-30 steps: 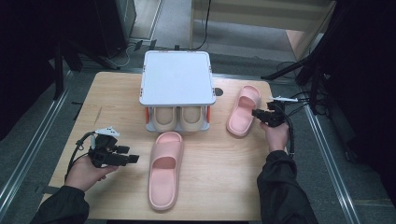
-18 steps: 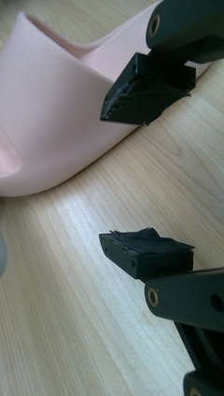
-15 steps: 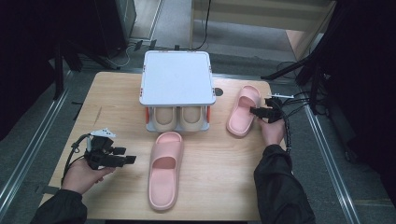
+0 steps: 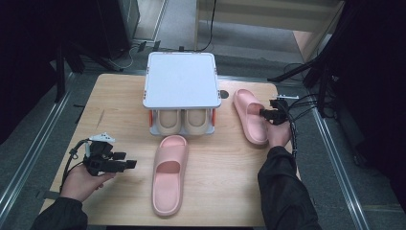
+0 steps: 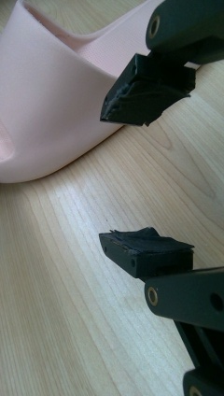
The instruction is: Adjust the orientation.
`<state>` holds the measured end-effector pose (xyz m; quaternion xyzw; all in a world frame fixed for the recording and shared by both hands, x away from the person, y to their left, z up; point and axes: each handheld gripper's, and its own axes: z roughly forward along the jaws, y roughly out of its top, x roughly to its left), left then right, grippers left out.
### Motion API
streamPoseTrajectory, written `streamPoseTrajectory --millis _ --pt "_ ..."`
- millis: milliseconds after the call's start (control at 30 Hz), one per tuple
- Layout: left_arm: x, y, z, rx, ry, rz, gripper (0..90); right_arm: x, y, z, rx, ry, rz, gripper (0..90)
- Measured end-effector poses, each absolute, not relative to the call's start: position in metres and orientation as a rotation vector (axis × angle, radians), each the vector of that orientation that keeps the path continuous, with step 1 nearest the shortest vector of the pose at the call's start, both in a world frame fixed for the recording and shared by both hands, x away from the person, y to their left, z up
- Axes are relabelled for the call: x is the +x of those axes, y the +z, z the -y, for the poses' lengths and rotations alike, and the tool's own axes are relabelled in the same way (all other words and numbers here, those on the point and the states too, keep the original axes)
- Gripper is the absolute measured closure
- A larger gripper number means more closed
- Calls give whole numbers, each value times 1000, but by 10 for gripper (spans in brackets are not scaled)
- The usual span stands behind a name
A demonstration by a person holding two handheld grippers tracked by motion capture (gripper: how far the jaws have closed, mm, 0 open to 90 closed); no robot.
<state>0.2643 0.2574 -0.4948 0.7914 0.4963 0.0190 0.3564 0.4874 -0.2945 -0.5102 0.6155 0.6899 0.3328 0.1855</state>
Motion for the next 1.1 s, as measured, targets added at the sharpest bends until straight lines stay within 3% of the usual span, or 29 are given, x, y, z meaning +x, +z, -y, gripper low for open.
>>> streamPoseTrajectory --millis 367,900,1100 --pt "268 -494 -254 2058 31 -1267 352 477 -494 293 1682 955 -1969 842" --pt "283 -491 -241 2088 25 -1194 350 429 -477 282 1617 980 -2053 840" --pt "287 -489 -234 2104 35 -1143 406 410 -473 279 1591 987 -2081 838"
